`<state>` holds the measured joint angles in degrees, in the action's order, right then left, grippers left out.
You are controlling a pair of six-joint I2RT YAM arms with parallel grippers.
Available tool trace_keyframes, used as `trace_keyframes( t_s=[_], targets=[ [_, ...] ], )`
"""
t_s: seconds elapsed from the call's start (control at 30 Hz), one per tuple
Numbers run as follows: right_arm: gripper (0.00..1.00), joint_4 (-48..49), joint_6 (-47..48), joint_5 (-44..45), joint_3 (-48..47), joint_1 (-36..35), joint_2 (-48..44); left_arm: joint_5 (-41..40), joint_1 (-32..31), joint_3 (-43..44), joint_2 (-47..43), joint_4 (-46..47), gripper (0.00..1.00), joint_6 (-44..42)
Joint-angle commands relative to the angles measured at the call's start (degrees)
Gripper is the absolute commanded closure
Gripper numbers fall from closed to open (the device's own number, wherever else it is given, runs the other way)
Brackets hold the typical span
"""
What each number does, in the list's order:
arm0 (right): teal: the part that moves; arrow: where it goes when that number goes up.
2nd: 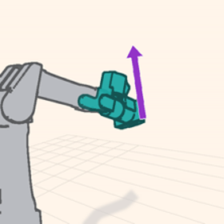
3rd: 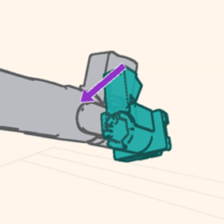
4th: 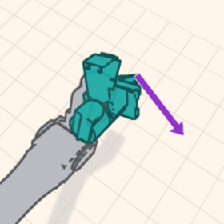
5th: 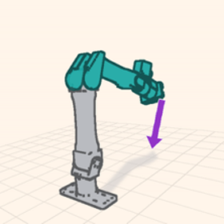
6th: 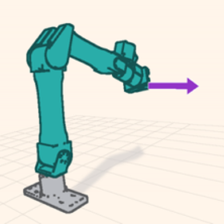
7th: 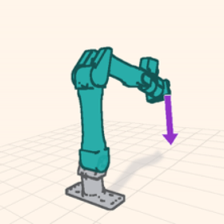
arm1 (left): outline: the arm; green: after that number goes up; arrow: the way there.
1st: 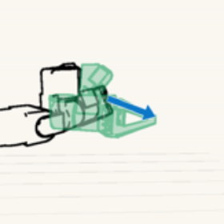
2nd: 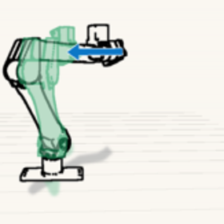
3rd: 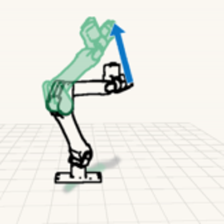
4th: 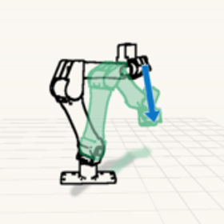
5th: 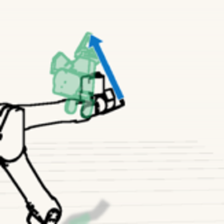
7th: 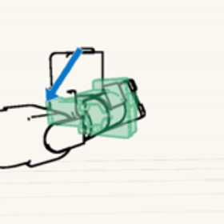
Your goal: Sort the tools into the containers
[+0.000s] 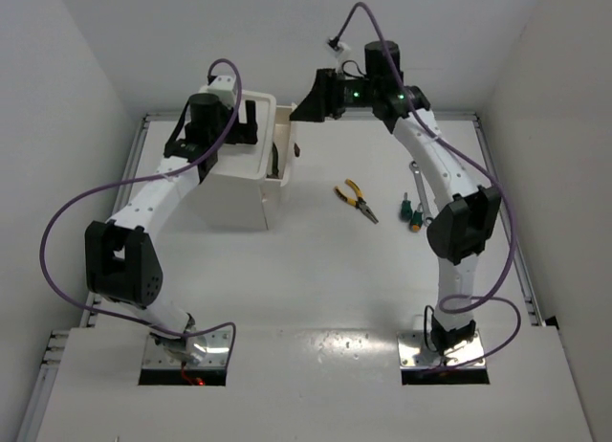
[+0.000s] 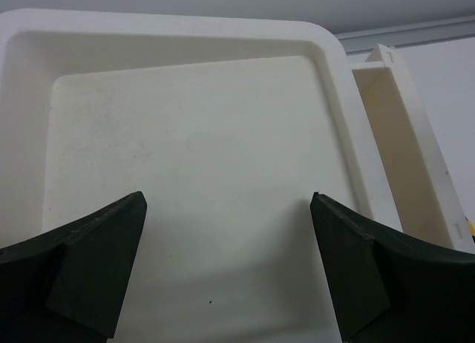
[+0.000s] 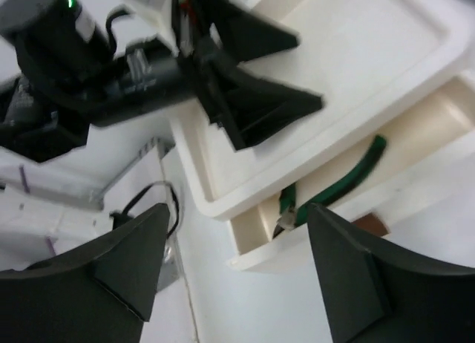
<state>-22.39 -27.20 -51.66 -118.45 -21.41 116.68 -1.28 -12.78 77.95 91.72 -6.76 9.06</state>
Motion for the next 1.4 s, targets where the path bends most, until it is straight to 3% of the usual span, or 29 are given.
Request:
trace_keyframes(
  t_s=[0.0,0.07,0.1,0.13,0.23,0.37,0.67,1.17,1.37],
  targets=[
    [0.26,-8.32,1.78,7.94,-6.07,2.15,0.20,3.92,-0.23,-2.90,4.69,-17.84,0.00,4.12],
    [0.49,-14.49,4.87,19.41,-9.32,2.16,3.19,3.92,-0.23,-2.89,5.22,-17.84,0.00,4.12],
    [0.69,-18.00,4.88,23.75,-9.34,2.16,3.81,3.92,-0.23,-2.89,5.22,-17.84,0.00,4.12],
    [0.73,-18.82,5.57,27.02,-9.34,2.16,3.81,3.92,-0.23,-2.89,5.22,-17.84,0.00,4.12],
    [0.67,-21.80,7.33,38.60,-11.34,-0.46,5.74,3.39,-0.23,-2.89,5.74,-17.84,0.00,4.12],
    [0.59,-23.66,6.81,40.76,-11.98,-2.40,8.82,3.39,-0.23,-2.37,5.75,-17.84,0.00,4.12],
    [0.59,-21.64,1.46,28.03,-11.98,-2.94,14.35,2.86,-0.23,-1.84,6.80,-17.84,0.00,4.12],
    [0.56,-6.72,-12.17,9.58,-16.55,-3.55,22.44,2.86,-0.23,-2.89,6.80,-17.84,0.00,4.65],
    [0.47,-1.25,-14.19,3.51,-14.27,-4.69,22.45,3.39,-0.23,-2.89,6.80,-17.84,0.00,4.65]
  ],
)
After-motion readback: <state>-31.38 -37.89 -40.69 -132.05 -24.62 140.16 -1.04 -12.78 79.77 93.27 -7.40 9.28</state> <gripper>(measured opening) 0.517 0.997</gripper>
